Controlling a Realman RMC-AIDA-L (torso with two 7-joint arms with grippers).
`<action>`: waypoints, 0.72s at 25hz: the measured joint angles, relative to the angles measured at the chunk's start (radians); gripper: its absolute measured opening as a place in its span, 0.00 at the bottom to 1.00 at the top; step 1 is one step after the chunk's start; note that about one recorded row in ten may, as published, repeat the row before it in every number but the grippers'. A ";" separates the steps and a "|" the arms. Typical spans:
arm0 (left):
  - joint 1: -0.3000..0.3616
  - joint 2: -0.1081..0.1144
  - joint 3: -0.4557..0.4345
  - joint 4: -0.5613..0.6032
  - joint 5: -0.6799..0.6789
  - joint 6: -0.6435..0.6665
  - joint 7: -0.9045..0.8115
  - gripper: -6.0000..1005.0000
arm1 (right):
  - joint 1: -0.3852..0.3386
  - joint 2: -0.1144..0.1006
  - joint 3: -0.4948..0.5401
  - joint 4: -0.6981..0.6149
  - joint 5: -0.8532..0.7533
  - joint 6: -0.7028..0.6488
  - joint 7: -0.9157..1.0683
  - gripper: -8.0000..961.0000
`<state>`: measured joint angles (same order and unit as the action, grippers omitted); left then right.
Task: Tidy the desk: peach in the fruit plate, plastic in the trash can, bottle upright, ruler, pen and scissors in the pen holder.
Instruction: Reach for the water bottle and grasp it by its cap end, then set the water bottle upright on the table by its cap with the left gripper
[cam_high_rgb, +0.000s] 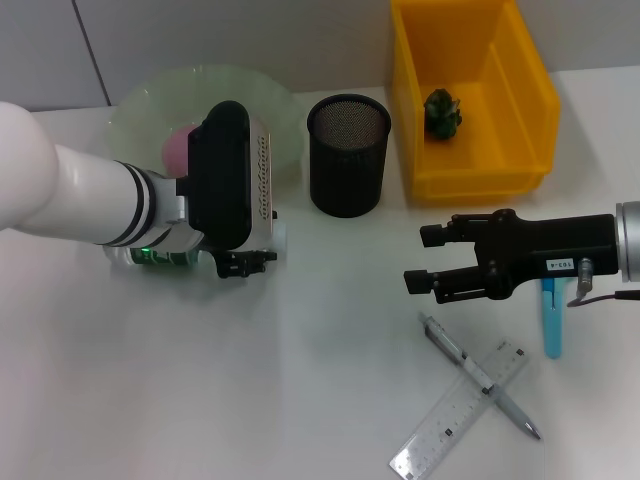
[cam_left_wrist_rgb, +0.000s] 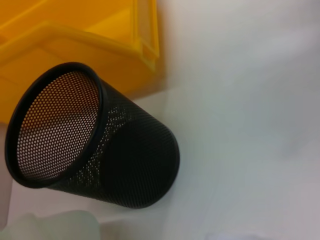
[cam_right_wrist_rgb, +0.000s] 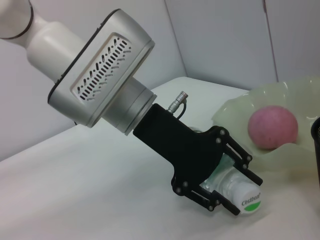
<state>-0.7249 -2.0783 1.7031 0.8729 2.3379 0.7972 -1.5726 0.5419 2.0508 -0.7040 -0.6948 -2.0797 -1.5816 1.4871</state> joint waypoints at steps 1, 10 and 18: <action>0.000 0.000 0.000 0.000 0.000 0.000 0.000 0.47 | 0.000 0.000 0.000 0.000 0.000 0.000 0.000 0.84; 0.018 0.001 -0.004 0.029 -0.002 0.026 -0.016 0.45 | 0.005 0.000 0.000 0.000 0.000 0.002 0.002 0.84; 0.063 0.006 -0.010 0.133 0.000 0.072 -0.090 0.45 | 0.007 -0.001 0.000 0.000 0.000 0.002 0.002 0.84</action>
<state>-0.6622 -2.0721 1.6935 1.0061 2.3376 0.8692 -1.6624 0.5484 2.0503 -0.7041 -0.6949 -2.0801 -1.5796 1.4894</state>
